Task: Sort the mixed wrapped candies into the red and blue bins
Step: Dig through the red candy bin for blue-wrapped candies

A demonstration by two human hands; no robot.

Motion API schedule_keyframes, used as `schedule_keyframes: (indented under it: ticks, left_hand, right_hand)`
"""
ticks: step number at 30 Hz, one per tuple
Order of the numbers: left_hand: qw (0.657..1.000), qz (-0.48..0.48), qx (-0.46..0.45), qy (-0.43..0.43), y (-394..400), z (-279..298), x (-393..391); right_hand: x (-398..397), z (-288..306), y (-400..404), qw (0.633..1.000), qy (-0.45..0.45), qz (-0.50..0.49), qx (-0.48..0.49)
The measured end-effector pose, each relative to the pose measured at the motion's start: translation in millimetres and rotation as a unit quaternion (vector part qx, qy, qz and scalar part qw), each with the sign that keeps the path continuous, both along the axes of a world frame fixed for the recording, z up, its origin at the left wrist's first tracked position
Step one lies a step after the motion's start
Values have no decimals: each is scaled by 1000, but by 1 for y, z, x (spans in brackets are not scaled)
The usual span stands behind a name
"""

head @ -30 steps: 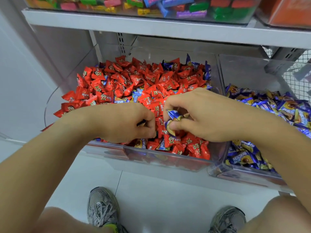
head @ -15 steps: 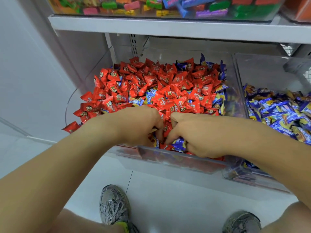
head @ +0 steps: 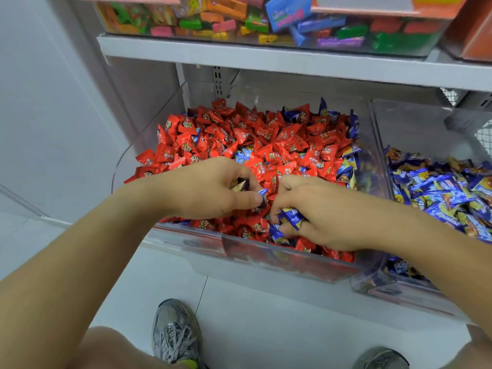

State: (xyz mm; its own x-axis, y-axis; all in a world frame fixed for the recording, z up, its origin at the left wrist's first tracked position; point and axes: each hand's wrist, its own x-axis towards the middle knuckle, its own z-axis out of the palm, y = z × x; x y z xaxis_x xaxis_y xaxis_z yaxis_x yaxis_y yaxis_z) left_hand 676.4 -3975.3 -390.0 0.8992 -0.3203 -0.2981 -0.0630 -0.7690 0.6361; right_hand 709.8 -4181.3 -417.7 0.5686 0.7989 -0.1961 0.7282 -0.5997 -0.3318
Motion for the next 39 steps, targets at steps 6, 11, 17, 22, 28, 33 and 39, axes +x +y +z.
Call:
schedule_keyframes:
  ticks: [6, 11, 17, 22, 28, 33, 39]
  left_hand:
    - [985, 128, -111, 8, -2, -7, 5]
    - [991, 97, -88, 9, -6, -7, 4]
    - [989, 132, -42, -43, -12, -4, 3]
    - [953, 211, -216, -3, -18, 6, 0]
    - [937, 192, -291, 6, -43, 16, -4]
    - [949, 160, -263, -61, -72, 19, -6]
    - [952, 166, -196, -167, -107, 16, 0]
  right_hand:
    - [3, 11, -1, 991, -3, -92, 102]
    - [7, 15, -3, 968, 30, -168, 184]
    - [11, 16, -5, 926, 99, -249, 265]
    - [10, 20, -7, 877, 164, -271, 361]
    - [1, 31, -25, 834, 181, -268, 446]
    - [-7, 41, -51, 853, 142, -243, 438]
    - [-4, 37, -78, 875, 24, -267, 403]
